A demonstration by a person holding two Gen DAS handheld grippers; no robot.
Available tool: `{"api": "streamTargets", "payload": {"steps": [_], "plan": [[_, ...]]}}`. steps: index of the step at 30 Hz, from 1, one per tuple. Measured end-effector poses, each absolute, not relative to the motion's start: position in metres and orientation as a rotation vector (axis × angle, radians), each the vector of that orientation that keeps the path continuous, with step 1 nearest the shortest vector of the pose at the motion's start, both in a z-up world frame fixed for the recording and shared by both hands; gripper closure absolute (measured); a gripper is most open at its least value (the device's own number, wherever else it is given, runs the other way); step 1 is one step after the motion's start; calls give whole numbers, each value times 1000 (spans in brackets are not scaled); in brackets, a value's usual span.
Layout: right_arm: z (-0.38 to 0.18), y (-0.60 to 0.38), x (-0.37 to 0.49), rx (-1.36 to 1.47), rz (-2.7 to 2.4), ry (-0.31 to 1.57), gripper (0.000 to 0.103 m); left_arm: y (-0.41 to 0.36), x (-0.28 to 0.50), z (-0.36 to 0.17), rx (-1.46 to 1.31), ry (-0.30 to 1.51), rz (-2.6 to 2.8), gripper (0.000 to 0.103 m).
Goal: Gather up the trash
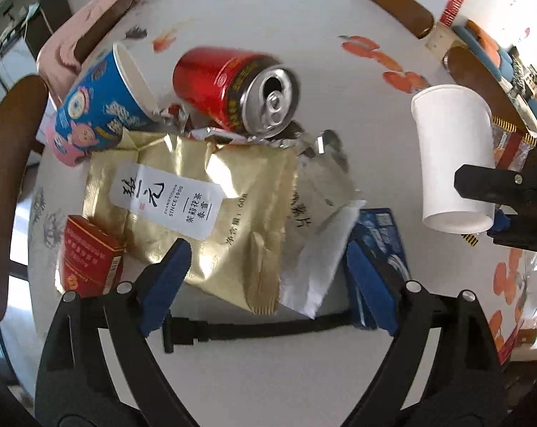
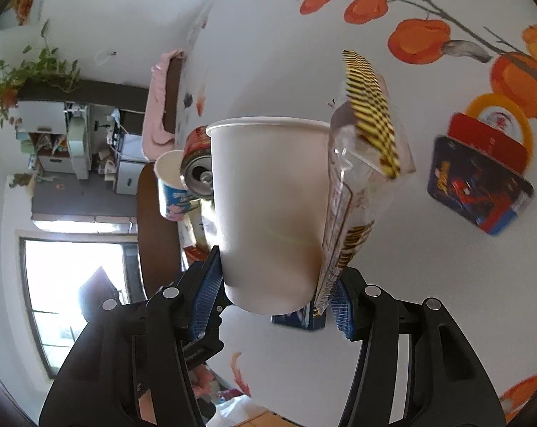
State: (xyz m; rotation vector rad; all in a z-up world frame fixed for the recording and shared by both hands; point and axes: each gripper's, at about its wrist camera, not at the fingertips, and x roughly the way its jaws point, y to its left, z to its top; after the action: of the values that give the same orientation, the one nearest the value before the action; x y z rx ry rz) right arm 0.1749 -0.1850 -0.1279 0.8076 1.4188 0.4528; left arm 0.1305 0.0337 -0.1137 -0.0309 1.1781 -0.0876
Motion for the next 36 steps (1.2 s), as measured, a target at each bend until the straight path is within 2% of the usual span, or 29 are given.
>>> {"api": "streamTargets", "payload": {"steps": [11,14,17,20,22,28,36], "plan": [[-153,-168,198,785,466,1481,47,46,155,-145,-36,1231,-46,17],[-157,-165,199,780,472,1493,47,51,160,-148,-35,1227,-34,31],[-160,-162,202,782,476,1504,47,57,164,-147,-53,1226,-41,39],[-161,-160,203,786,478,1509,47,61,166,-142,-51,1215,-52,62],[-160,-159,203,782,481,1510,47,62,167,-135,-62,1209,-70,85],[-157,-162,198,780,488,1498,47,71,162,-127,-140,1198,-86,91],[-149,-166,186,789,482,1475,47,76,146,-107,-220,1151,-149,94]]}}
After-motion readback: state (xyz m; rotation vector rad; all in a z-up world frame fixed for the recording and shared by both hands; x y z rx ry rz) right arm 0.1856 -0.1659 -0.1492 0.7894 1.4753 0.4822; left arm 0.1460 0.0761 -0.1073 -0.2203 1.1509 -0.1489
